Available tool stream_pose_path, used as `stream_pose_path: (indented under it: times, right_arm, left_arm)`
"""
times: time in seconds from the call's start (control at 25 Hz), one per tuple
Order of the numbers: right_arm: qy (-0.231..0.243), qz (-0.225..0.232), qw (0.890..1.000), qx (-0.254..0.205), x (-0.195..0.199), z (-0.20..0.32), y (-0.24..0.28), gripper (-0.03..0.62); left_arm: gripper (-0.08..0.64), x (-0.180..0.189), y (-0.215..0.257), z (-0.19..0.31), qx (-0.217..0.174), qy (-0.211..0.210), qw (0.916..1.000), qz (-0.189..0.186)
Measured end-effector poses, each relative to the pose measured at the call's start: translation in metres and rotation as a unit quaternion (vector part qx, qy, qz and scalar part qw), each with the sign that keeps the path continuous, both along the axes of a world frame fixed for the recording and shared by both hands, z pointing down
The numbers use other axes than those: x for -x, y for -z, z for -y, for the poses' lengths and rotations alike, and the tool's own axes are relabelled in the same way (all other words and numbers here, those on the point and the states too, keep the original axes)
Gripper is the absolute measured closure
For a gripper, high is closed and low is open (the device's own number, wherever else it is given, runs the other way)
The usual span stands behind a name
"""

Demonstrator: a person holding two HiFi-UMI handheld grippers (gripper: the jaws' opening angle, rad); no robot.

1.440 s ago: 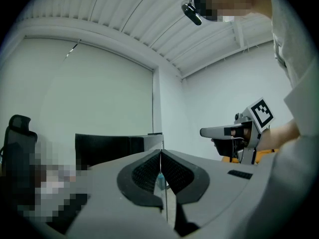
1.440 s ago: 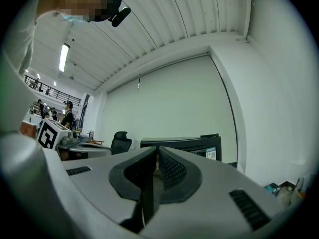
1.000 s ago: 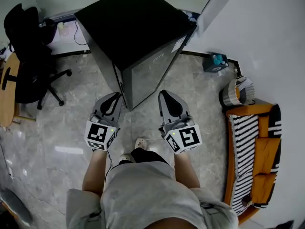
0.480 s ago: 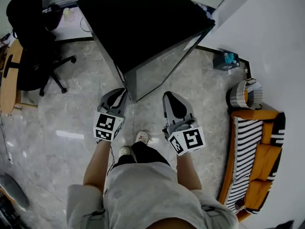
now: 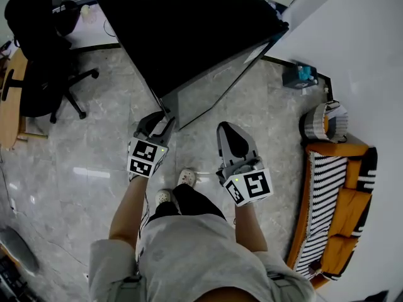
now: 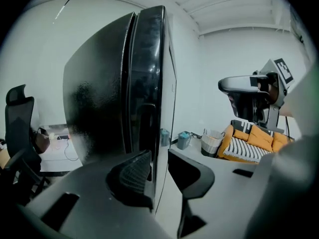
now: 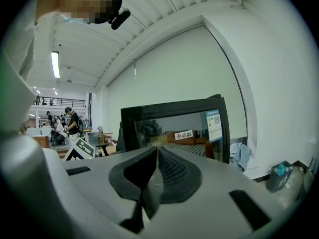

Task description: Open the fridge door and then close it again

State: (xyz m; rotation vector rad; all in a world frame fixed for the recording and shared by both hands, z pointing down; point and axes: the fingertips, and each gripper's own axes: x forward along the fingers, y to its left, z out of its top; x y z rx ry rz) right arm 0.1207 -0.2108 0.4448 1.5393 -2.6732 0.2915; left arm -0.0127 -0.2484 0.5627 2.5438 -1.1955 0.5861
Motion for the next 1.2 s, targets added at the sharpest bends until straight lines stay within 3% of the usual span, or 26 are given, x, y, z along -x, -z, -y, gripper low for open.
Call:
stream_pose_path:
  times: [0.44,1.2]
  right_arm:
    - [-0.004,-0.001,1.0,0.004,-0.003,-0.004,-0.003,0.566]
    - [-0.023,0.0,1.0,-0.001,-0.014,-0.007,0.003,0.566]
  left_arm:
    - [0.502,0.005,-0.001,0.006,0.002,0.008,1.0,0.0]
    - [0.508,0.006,-0.001,0.0,0.006,0.057,0.9983,0.012]
